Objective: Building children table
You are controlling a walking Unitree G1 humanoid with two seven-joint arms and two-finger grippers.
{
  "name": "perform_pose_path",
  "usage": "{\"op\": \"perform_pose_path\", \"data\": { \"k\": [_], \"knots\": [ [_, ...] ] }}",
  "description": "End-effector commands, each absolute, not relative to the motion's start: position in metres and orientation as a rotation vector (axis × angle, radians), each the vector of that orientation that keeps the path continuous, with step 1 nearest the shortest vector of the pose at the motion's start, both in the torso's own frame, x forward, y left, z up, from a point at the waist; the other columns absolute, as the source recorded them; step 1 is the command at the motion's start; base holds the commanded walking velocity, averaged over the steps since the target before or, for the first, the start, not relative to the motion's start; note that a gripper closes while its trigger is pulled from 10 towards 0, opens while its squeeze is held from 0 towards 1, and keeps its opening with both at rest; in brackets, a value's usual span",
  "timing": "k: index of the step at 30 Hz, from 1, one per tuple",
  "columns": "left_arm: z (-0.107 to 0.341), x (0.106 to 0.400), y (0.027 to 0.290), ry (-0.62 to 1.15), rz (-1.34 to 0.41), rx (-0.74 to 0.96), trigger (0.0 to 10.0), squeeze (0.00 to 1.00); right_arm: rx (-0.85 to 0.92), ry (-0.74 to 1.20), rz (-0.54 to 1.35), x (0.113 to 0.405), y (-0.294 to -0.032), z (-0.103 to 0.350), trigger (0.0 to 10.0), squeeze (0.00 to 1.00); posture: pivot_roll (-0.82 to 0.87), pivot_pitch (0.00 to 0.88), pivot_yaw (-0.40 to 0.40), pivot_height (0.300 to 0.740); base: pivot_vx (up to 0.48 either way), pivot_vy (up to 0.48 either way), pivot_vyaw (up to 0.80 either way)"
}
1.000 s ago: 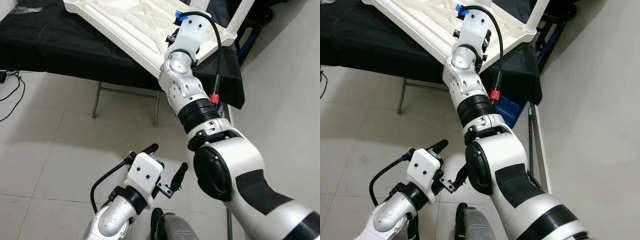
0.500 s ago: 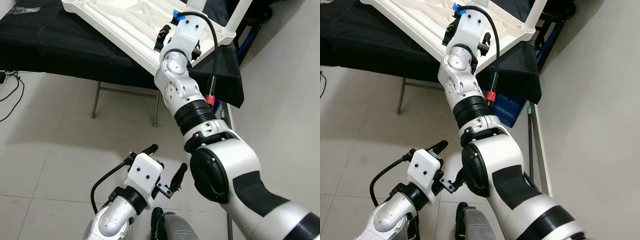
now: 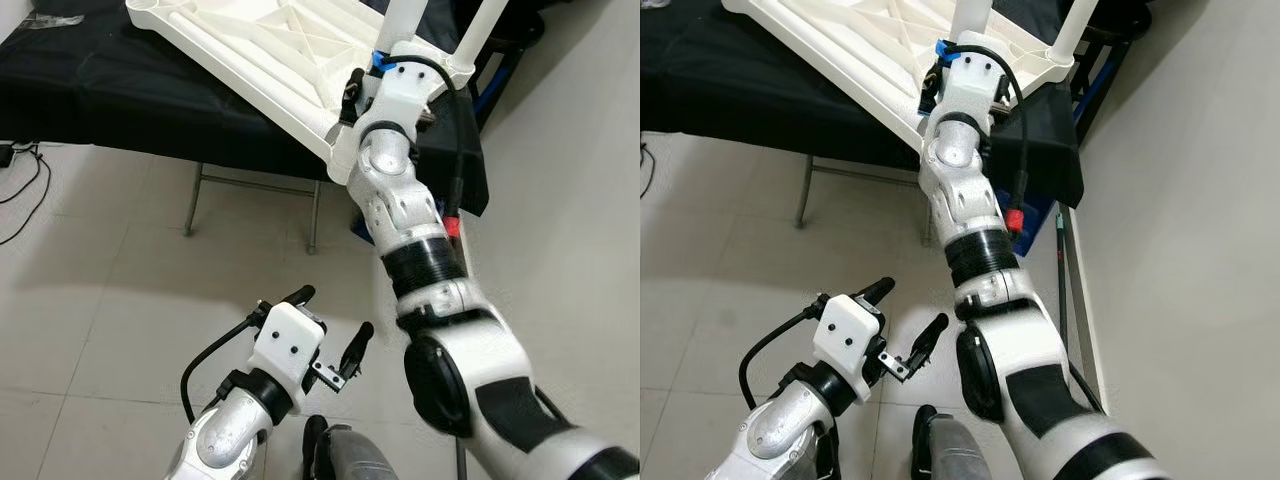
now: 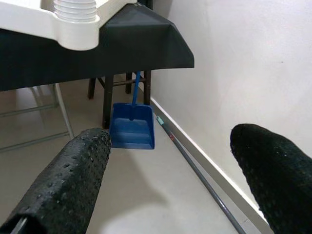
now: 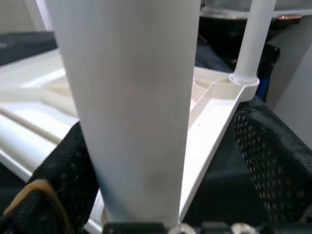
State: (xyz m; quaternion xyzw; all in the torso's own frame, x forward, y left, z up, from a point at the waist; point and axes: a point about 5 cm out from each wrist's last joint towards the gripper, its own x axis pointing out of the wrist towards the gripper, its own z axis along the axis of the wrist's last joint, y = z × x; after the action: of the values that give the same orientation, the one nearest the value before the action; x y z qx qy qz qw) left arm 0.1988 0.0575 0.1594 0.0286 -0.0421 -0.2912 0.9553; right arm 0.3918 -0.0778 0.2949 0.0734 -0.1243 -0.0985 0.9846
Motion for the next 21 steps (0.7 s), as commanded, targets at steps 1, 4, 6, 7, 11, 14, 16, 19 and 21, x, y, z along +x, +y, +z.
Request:
{"op": "perform_pose_path", "data": {
  "k": [1,4,6,7,11,14,16,19,21],
  "knots": [
    [0.155,0.197,0.056,-0.061,-0.601,0.039,10.0,0.0,0.126,-0.215,-0.202,0.387,-0.085,0.28,10.0,0.0,0.12,0.246,-0.161,0.74,0.0,0.0,0.0],
    [0.154,0.197,0.057,-0.059,-0.598,0.04,10.0,0.0,0.179,-0.217,-0.092,0.373,-0.081,0.271,10.0,0.0,0.11,0.243,-0.159,0.74,0.0,0.0,0.0],
    [0.153,0.197,0.056,-0.057,-0.599,0.039,10.0,0.0,0.191,-0.218,-0.063,0.37,-0.079,0.269,10.0,0.0,0.11,0.239,-0.157,0.74,0.0,0.0,0.0],
    [0.153,0.197,0.056,-0.056,-0.6,0.039,10.0,0.0,0.195,-0.216,-0.045,0.367,-0.078,0.268,10.0,0.0,0.11,0.239,-0.157,0.74,0.0,0.0,0.0],
    [0.153,0.198,0.056,-0.055,-0.601,0.039,10.0,0.0,0.194,-0.214,-0.038,0.365,-0.077,0.267,10.0,0.0,0.11,0.239,-0.157,0.74,0.0,0.0,0.0],
    [0.152,0.198,0.057,-0.052,-0.6,0.039,10.0,0.0,0.191,-0.188,0.01,0.352,-0.085,0.254,10.0,0.0,0.11,0.228,-0.158,0.74,0.0,0.0,0.0],
    [0.15,0.199,0.058,-0.046,-0.598,0.037,10.0,0.0,0.161,-0.133,0.057,0.337,-0.103,0.228,10.0,0.0,0.1,0.217,-0.149,0.74,0.0,0.0,0.0],
    [0.144,0.205,0.061,-0.028,-0.586,0.036,10.0,0.0,0.051,-0.001,0.137,0.294,-0.137,0.166,10.0,0.0,0.09,0.186,-0.135,0.74,0.0,0.0,0.0],
    [0.141,0.208,0.063,-0.02,-0.58,0.035,10.0,0.0,0.022,0.029,0.17,0.277,-0.145,0.15,10.0,0.0,0.09,0.182,-0.133,0.74,0.0,0.0,0.0]
  ]
}}
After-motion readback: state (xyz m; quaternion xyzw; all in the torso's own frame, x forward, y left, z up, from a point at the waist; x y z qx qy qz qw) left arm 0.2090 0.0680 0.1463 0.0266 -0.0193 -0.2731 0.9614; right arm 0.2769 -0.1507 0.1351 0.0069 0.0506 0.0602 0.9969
